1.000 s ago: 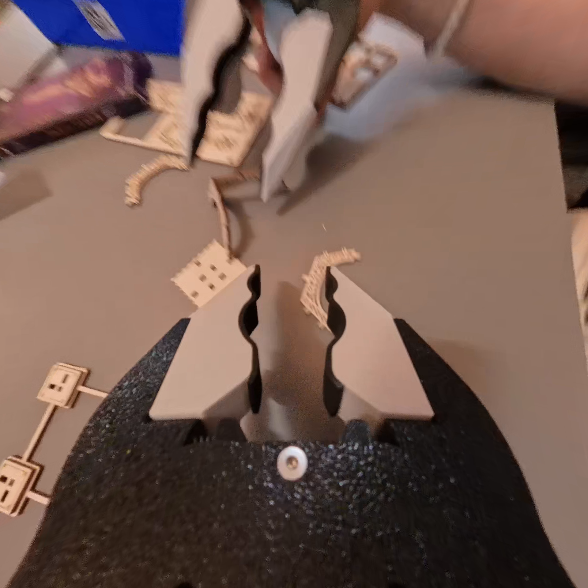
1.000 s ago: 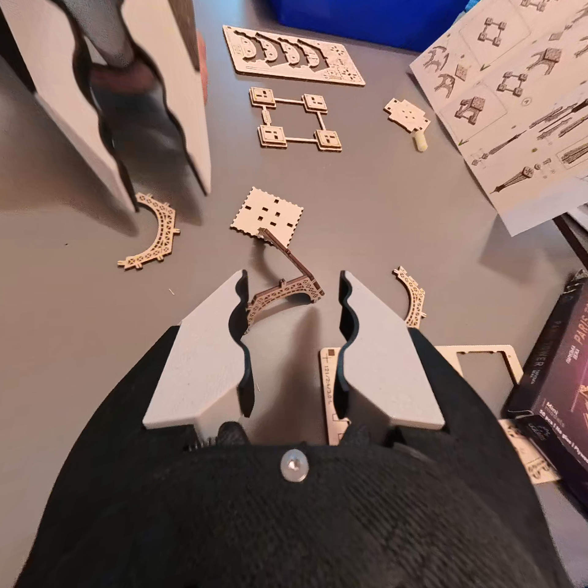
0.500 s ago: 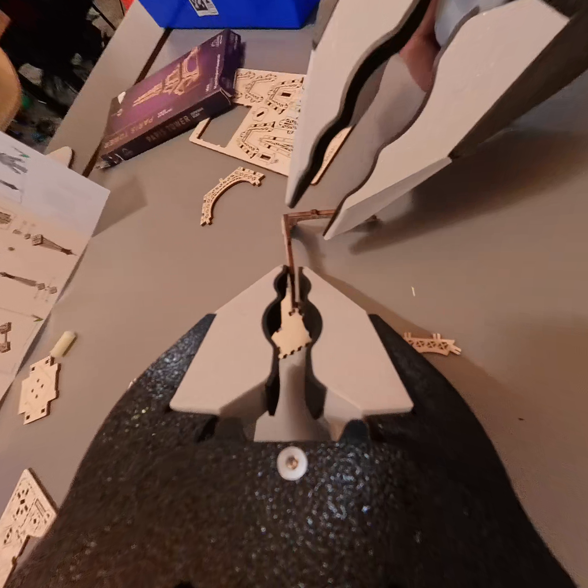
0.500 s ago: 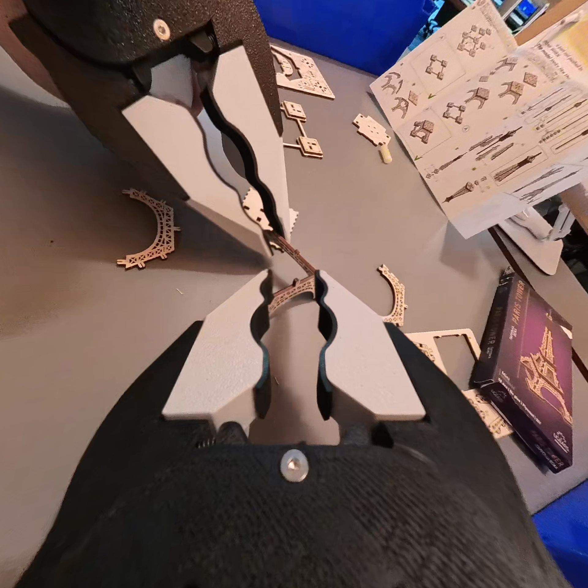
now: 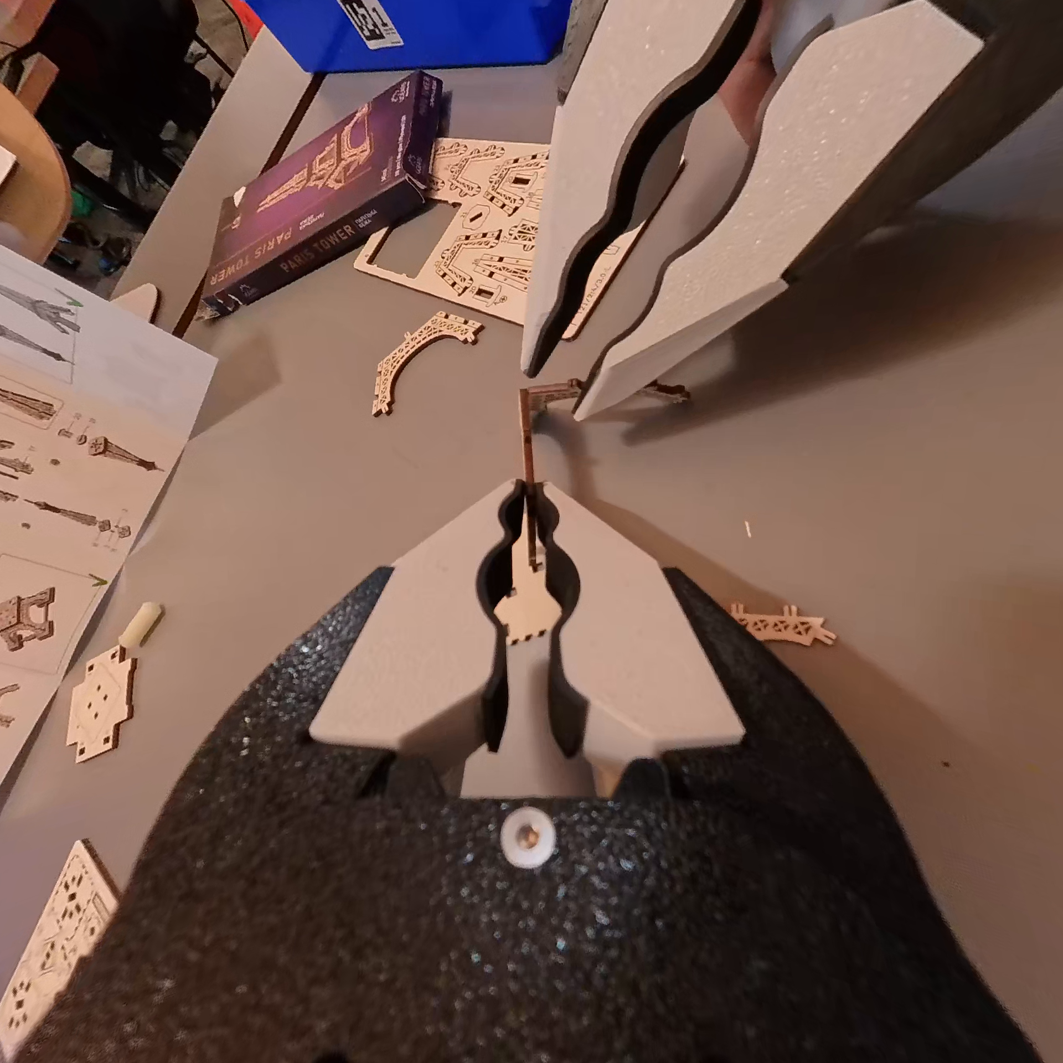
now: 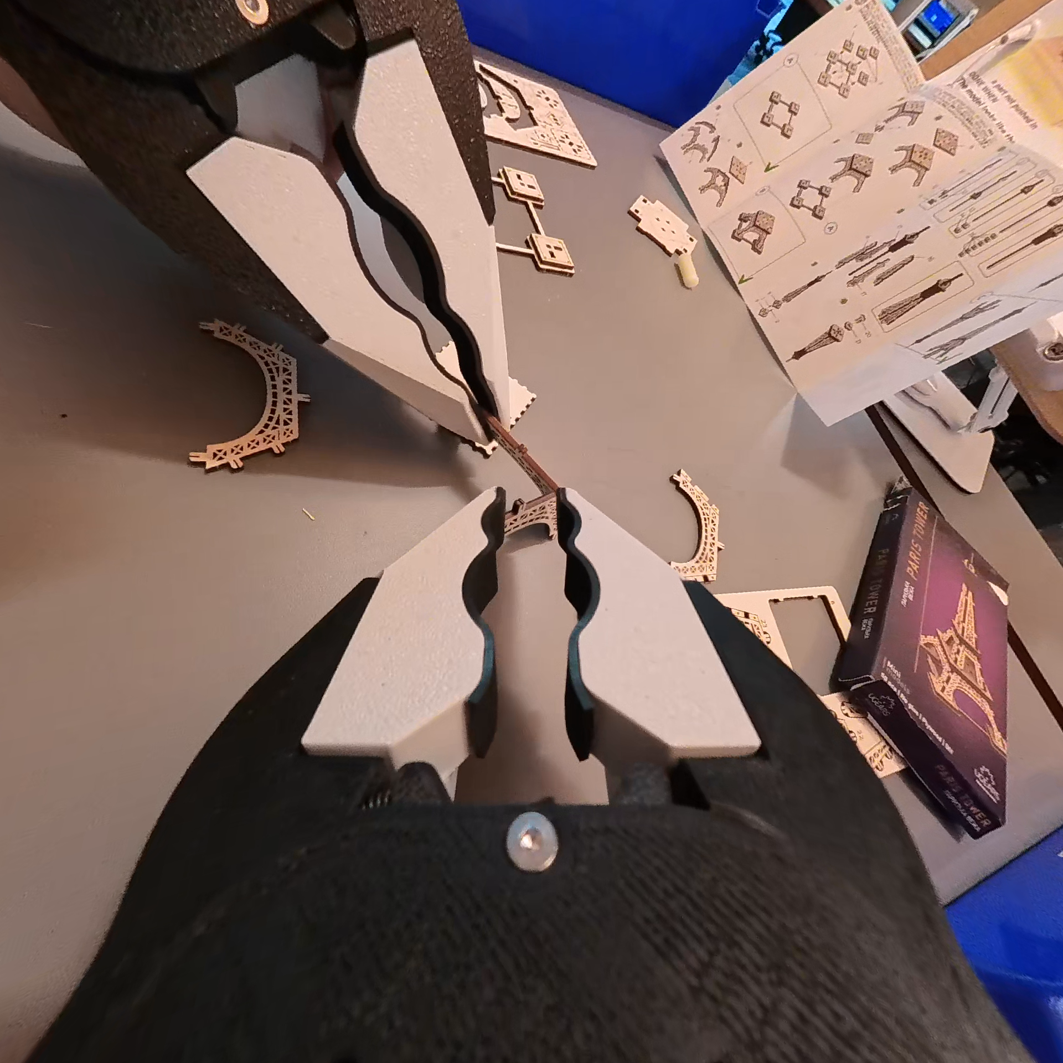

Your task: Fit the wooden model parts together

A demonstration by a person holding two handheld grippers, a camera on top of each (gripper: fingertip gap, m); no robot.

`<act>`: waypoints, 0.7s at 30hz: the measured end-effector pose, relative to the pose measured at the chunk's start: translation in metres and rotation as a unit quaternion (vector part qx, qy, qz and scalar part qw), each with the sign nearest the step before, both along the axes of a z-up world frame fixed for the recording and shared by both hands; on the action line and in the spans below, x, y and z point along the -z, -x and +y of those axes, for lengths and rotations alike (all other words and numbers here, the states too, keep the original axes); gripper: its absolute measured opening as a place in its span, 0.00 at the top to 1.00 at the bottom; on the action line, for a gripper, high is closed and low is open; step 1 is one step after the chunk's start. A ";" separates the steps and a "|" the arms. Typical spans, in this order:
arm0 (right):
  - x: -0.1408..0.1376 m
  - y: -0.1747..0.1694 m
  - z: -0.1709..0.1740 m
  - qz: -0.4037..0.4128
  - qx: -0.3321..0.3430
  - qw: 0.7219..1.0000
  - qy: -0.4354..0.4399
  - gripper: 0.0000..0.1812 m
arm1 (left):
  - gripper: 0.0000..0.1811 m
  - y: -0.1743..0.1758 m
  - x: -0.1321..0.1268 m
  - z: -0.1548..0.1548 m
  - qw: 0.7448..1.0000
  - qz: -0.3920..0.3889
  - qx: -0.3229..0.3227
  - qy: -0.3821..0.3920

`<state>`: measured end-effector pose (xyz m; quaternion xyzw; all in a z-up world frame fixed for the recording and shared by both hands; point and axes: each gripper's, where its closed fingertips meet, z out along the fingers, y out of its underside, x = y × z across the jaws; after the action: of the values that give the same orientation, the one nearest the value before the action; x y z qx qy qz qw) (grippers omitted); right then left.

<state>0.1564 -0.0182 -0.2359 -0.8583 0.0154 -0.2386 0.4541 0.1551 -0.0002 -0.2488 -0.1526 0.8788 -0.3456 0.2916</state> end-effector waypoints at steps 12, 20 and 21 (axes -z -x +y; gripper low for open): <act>-0.006 -0.002 -0.005 -0.002 0.003 1.000 -0.019 0.81 | 0.90 0.003 -0.006 0.005 1.000 0.005 -0.005 0.017; -0.038 -0.017 -0.009 -0.086 0.043 0.993 -0.074 0.62 | 0.83 0.008 -0.033 0.039 0.992 0.027 -0.004 0.127; -0.042 -0.022 -0.012 -0.109 0.061 0.989 -0.078 0.61 | 0.81 0.005 -0.034 0.045 0.990 0.032 -0.009 0.135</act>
<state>0.1787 -0.0298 -0.1942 -0.7868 0.0364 -0.3557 0.5031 0.1503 0.0450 -0.2147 -0.2093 0.8314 -0.4536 0.2435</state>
